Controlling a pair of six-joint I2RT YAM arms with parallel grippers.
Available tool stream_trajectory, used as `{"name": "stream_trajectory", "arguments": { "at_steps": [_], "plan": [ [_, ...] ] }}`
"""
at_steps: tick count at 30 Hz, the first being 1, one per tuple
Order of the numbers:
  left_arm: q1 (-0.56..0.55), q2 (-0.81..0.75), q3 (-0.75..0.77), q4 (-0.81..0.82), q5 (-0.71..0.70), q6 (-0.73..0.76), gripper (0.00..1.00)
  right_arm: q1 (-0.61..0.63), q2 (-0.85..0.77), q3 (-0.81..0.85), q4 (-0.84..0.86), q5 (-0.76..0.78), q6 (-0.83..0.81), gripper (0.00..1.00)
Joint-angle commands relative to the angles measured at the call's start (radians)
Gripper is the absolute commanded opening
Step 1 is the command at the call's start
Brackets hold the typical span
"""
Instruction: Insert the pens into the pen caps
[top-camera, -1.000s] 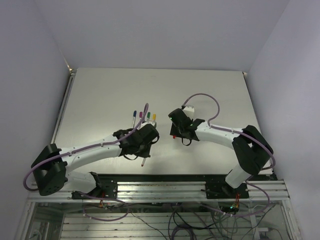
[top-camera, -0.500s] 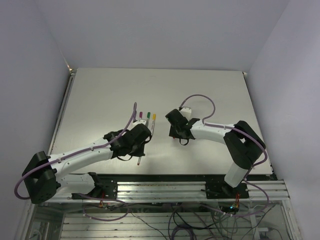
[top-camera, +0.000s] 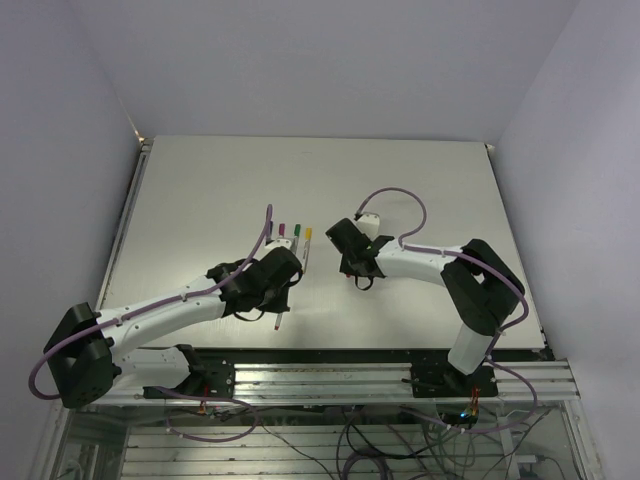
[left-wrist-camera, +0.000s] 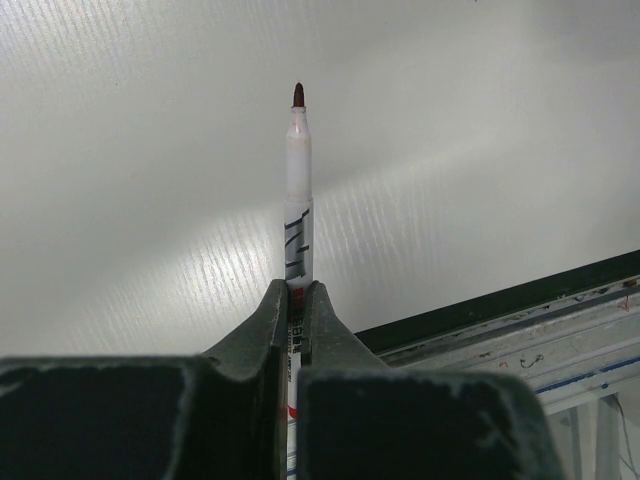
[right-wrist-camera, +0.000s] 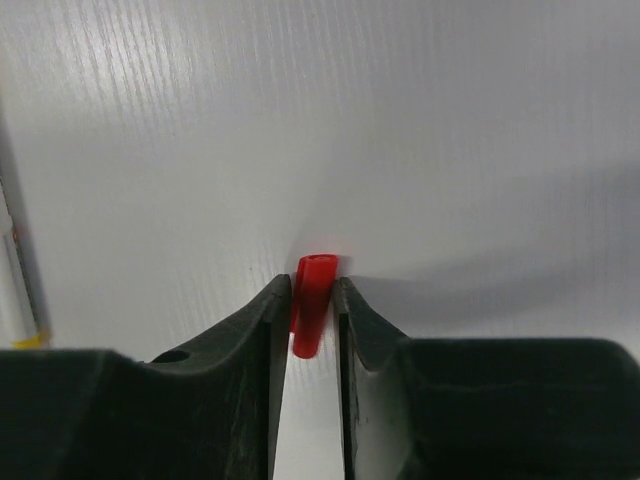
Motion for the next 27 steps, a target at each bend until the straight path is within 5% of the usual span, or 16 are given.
{"name": "stream_trajectory", "arguments": {
  "at_steps": [1, 5, 12, 18, 27],
  "plan": [
    [0.009, -0.029, 0.007, 0.019, 0.003, 0.000, 0.07, 0.024, 0.043, -0.022, -0.096, -0.003, 0.028, 0.19],
    [0.012, -0.027, 0.010, 0.029, 0.011, 0.006, 0.07, 0.025, 0.041, -0.049, -0.086, -0.035, 0.015, 0.00],
    [0.011, -0.057, -0.006, 0.139, 0.057, 0.029, 0.07, 0.006, -0.053, -0.048, -0.042, -0.025, -0.049, 0.00],
    [0.012, -0.027, 0.021, 0.231, 0.048, 0.059, 0.07, -0.025, -0.298, -0.115, 0.140, 0.006, -0.123, 0.00],
    [0.008, 0.054, 0.025, 0.644, 0.220, 0.137, 0.07, -0.032, -0.691, -0.247, 0.377, -0.018, -0.255, 0.00]
  ]
}}
